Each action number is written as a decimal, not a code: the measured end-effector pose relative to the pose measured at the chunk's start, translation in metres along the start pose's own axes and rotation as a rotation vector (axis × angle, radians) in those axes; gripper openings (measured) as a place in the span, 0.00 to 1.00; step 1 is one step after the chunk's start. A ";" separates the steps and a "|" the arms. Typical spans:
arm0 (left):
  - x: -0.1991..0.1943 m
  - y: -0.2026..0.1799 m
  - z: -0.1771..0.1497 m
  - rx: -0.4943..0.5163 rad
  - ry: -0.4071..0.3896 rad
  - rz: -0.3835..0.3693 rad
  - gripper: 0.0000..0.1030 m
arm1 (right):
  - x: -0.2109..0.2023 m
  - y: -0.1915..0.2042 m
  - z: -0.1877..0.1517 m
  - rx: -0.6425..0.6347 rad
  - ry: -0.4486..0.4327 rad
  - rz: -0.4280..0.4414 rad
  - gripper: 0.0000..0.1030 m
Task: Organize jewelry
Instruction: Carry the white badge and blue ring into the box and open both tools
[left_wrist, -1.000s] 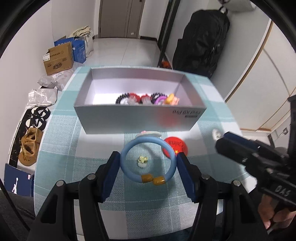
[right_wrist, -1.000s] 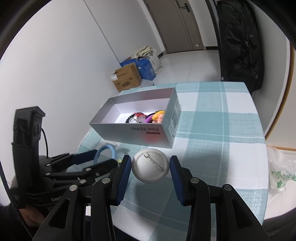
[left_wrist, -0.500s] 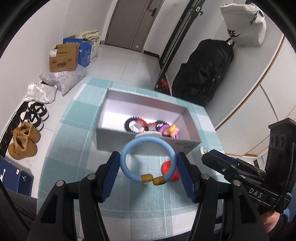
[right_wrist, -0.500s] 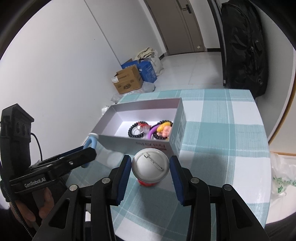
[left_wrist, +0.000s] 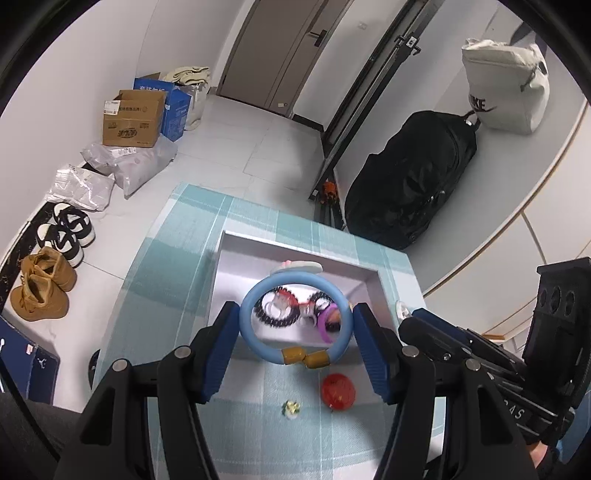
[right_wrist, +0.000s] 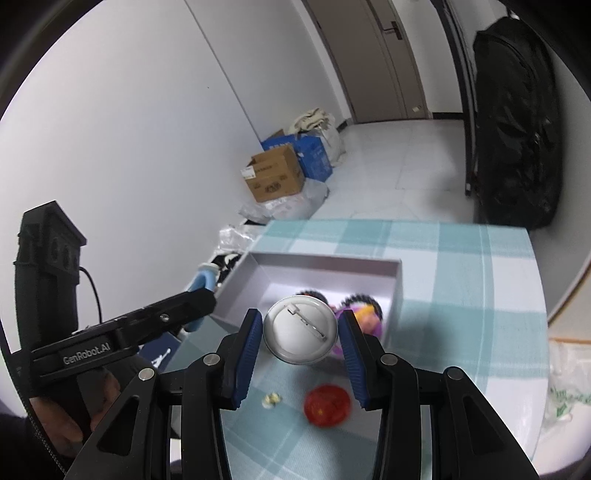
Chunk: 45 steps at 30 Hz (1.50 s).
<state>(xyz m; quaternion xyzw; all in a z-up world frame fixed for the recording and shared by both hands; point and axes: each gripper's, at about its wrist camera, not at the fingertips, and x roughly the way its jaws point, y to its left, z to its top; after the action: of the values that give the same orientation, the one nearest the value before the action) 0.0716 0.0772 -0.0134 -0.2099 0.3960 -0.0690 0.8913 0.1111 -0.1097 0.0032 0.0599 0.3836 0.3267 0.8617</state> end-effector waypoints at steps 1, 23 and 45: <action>0.001 0.000 0.002 -0.002 0.003 -0.005 0.56 | 0.001 0.000 0.003 -0.003 -0.002 0.003 0.40; 0.046 0.003 0.029 0.009 0.065 -0.026 0.56 | 0.041 -0.024 0.030 0.036 0.022 0.018 0.40; 0.068 0.017 0.032 -0.089 0.197 -0.099 0.56 | 0.054 -0.026 0.026 0.018 0.084 -0.030 0.63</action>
<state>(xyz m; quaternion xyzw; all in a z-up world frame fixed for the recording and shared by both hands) 0.1405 0.0828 -0.0476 -0.2608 0.4734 -0.1158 0.8333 0.1692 -0.0938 -0.0213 0.0481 0.4234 0.3124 0.8490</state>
